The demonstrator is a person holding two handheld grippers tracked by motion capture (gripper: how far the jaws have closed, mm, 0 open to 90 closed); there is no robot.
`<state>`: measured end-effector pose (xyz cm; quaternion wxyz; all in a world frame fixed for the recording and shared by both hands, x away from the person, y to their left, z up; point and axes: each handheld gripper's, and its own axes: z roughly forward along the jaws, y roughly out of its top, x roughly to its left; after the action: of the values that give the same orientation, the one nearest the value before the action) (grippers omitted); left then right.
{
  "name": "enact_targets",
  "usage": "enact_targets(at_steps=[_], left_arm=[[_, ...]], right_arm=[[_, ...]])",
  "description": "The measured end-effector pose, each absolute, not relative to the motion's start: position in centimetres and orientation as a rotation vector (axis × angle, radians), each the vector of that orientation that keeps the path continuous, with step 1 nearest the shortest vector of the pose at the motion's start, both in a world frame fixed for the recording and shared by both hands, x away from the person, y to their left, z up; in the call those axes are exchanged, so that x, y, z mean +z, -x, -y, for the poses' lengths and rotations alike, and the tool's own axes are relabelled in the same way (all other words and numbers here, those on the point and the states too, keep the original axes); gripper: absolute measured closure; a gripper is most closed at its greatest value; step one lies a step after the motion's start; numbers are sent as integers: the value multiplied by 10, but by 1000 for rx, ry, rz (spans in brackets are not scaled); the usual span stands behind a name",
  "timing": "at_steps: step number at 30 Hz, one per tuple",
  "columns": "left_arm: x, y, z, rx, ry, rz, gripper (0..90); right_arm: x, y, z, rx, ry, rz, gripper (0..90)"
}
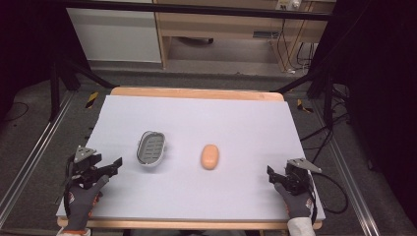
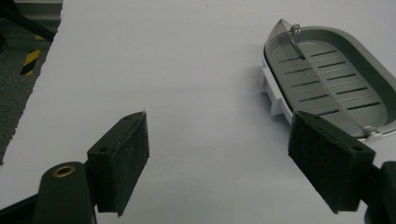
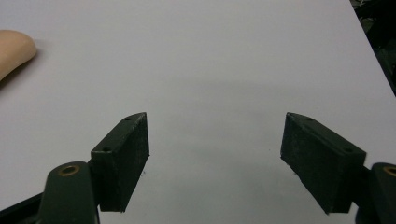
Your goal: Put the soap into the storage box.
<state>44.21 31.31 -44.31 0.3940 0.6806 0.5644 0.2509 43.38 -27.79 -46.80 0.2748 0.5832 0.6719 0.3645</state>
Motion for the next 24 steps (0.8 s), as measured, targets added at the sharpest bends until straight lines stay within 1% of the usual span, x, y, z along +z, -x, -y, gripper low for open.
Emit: enact_targets(at_steps=[14, 24], left_arm=[[-429, -439, -303, 601, -1720, -1382, 210], [-414, -439, -297, 608, -1695, -1369, 215]], right_arm=[[-468, -430, 271, 979, -1544, -1827, 242], [-468, -428, 267, 976, -1529, -1840, 243]])
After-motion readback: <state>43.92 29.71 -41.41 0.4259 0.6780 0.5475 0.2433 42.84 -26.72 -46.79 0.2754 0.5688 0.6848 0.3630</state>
